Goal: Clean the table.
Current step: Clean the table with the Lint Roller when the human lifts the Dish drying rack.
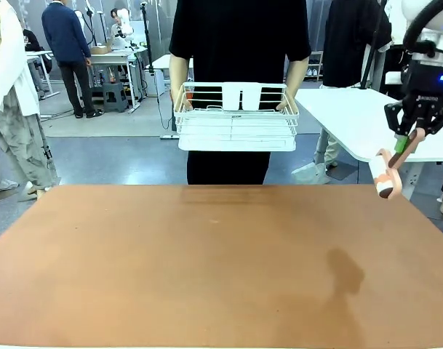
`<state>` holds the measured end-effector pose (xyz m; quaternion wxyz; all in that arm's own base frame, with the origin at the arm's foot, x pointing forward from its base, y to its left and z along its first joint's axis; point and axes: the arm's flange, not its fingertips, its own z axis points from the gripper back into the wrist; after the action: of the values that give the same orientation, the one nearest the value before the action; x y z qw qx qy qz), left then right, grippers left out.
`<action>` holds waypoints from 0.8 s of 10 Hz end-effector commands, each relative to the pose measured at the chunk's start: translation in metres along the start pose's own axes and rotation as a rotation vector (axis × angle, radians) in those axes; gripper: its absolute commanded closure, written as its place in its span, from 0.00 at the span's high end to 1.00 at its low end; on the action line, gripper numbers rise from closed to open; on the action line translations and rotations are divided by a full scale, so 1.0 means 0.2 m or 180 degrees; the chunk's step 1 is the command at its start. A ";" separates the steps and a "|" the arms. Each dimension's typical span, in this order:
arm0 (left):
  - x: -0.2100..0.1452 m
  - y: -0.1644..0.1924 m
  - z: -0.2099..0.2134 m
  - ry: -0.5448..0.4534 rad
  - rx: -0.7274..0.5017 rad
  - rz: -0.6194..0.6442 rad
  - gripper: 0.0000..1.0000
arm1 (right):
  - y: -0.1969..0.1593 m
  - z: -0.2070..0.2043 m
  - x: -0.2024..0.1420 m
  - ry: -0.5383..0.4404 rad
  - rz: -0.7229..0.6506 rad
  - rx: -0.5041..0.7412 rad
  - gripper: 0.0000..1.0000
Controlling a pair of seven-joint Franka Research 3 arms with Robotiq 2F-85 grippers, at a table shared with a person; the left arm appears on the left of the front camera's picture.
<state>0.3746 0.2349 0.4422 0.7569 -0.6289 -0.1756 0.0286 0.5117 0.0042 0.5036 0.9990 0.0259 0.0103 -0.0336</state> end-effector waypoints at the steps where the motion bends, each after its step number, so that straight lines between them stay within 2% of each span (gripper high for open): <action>1: 0.00 0.00 0.01 -0.0008 0.0004 -0.0007 1.00 | 0.01 0.03 0.01 -0.0129 0.0095 0.0109 0.21; 2: 0.00 0.00 0.01 -0.0008 0.0004 -0.0007 1.00 | 0.01 0.03 0.03 -0.0147 0.0128 0.0153 0.21; 3: 0.00 0.00 0.01 -0.0008 0.0004 -0.0007 1.00 | 0.00 0.00 -0.01 -0.0029 0.0017 0.0010 0.21; 8: 0.00 0.00 0.01 -0.0008 0.0004 -0.0007 1.00 | 0.00 0.00 -0.01 -0.0029 0.0017 0.0010 0.21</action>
<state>0.3746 0.2349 0.4422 0.7569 -0.6289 -0.1756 0.0286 0.5121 0.0045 0.5023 0.9991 0.0311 0.0049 -0.0277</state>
